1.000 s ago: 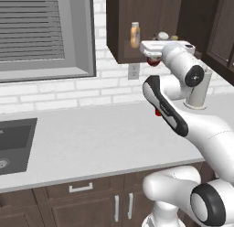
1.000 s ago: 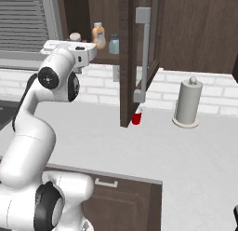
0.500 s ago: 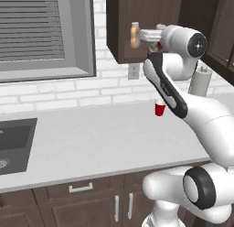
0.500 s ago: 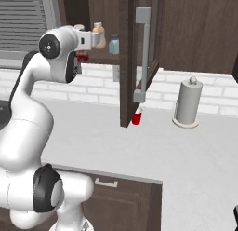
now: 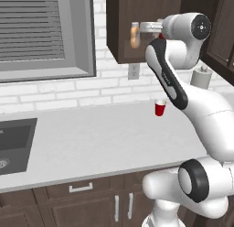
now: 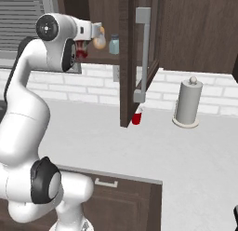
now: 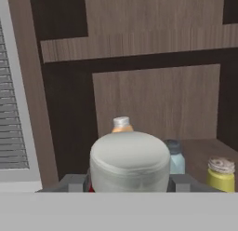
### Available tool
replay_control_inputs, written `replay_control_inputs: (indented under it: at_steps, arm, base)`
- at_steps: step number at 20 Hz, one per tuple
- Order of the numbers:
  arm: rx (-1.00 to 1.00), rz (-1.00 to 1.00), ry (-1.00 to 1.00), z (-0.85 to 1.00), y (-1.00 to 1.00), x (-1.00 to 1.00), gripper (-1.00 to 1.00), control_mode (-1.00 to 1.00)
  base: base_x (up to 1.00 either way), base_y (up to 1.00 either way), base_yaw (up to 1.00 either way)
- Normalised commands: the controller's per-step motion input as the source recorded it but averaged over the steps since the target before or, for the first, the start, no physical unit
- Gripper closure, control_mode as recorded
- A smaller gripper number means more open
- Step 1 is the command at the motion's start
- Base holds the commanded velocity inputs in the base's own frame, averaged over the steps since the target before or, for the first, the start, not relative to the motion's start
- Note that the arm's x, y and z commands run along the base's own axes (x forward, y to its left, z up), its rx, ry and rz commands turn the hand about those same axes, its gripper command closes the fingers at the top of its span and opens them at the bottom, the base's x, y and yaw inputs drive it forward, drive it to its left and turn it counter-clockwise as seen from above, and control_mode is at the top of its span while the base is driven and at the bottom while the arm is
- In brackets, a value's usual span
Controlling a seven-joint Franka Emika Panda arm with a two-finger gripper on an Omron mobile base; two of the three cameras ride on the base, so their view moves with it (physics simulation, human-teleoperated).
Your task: Put the shaker and condiment bottle from the counter next to their counterparts in the cabinet.
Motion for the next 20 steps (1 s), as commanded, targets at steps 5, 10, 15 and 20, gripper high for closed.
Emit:
replay_control_inputs:
  at_steps: [5,10,15,20]
  arm:
    - [0.0,0.0,-0.03,0.0,0.0,0.03,1.0,-1.0]
    - [0.0,0.0,0.0,-0.02,-0.06,0.26,1.0,-1.0]
    - [0.0,0.12,0.0,-0.11,-0.23,0.3,1.0,-1.0]
    - [-0.01,0.0,0.0,0.0,0.0,0.0,1.0,-1.0]
  base:
    - [0.0,0.0,0.0]
    - [0.0,0.0,0.0]
    - [0.0,0.0,0.0]
    - [0.0,0.0,0.0]
